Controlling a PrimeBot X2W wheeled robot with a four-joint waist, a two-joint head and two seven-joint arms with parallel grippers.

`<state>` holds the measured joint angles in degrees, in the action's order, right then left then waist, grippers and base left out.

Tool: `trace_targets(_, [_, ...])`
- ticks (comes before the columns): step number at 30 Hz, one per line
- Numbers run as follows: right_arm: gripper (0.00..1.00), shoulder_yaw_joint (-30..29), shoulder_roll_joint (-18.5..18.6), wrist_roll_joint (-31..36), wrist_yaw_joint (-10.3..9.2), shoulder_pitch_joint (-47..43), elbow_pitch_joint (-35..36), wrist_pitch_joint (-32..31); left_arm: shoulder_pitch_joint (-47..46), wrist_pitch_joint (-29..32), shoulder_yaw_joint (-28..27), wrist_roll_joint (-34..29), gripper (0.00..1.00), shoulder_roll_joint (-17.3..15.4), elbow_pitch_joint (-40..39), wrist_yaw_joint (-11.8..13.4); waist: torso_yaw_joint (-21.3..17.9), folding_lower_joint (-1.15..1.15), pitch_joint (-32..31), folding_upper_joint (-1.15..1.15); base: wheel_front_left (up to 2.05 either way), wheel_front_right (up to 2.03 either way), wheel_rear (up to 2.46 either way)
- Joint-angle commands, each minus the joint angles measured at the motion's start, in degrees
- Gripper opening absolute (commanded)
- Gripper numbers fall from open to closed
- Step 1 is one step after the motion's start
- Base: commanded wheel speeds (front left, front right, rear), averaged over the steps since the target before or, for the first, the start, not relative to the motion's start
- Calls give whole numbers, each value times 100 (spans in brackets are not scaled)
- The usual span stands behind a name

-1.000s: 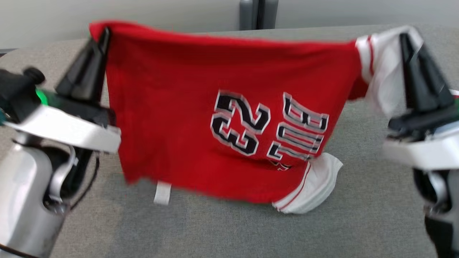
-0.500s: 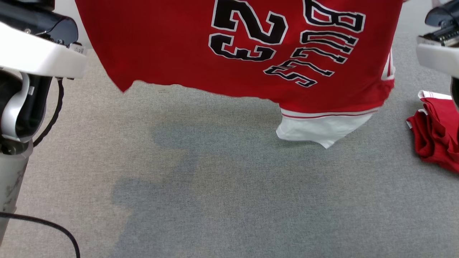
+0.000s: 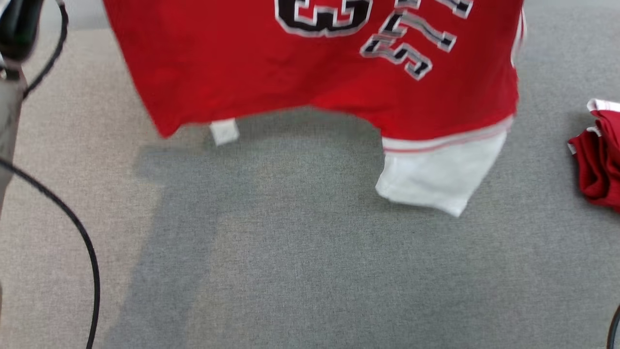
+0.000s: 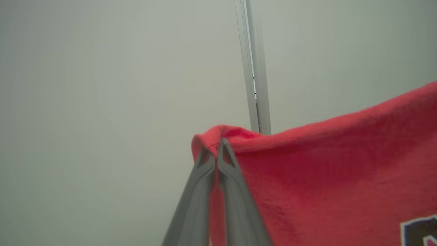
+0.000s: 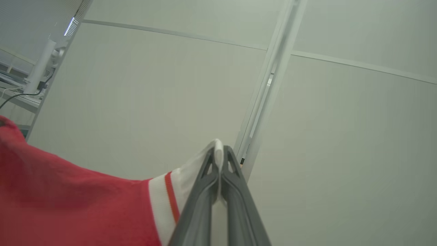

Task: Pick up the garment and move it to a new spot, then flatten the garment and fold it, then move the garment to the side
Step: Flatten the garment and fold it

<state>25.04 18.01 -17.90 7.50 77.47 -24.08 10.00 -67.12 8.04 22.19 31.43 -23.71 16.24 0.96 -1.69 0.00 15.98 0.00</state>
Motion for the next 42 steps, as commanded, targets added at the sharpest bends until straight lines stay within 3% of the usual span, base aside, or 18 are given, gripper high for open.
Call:
trace_targets(1, [0,114,-47,-23,0,390,-467,160,-314,-124,21,-59,0,90,435,-88,22,0,132,0,0,0,0])
trace_targets(4, [0,120,-181,-17,0,985,-1297,367,-814,-441,82,-162,0,286,1218,-182,75,0,224,0,0,0,0])
trace_targets(11, [0,-80,-531,218,0,1819,-2338,520,-1705,-1286,125,-380,0,493,2462,-350,91,0,493,0,0,0,0])
trace_targets(15, [0,-60,-735,261,0,1890,-2350,525,-2047,-1738,186,-399,0,586,3140,-561,46,0,850,0,0,0,0])
trace_targets(22, [0,591,-779,-340,0,732,-1710,523,-1418,-2243,155,-140,0,849,3718,-747,60,0,1422,0,0,0,0])
trace_targets(25, [0,630,-681,-734,0,-136,-1144,523,-823,-2309,32,-129,0,912,3536,-706,79,0,1504,0,0,0,0])
trace_targets(31, [0,218,-517,-1283,1,-2093,247,524,1004,-2311,-553,-443,0,1034,1831,-376,157,0,1481,0,0,0,0])
trace_targets(36, [0,-319,-655,-1416,2,-3780,1285,524,2551,-2311,-719,-772,0,1126,626,-197,154,0,1306,0,0,0,0])
trace_targets(42, [0,-676,-1006,-1506,2,-5427,2011,524,3970,-2306,-735,-919,0,1048,-192,61,16,0,991,0,0,0,0])
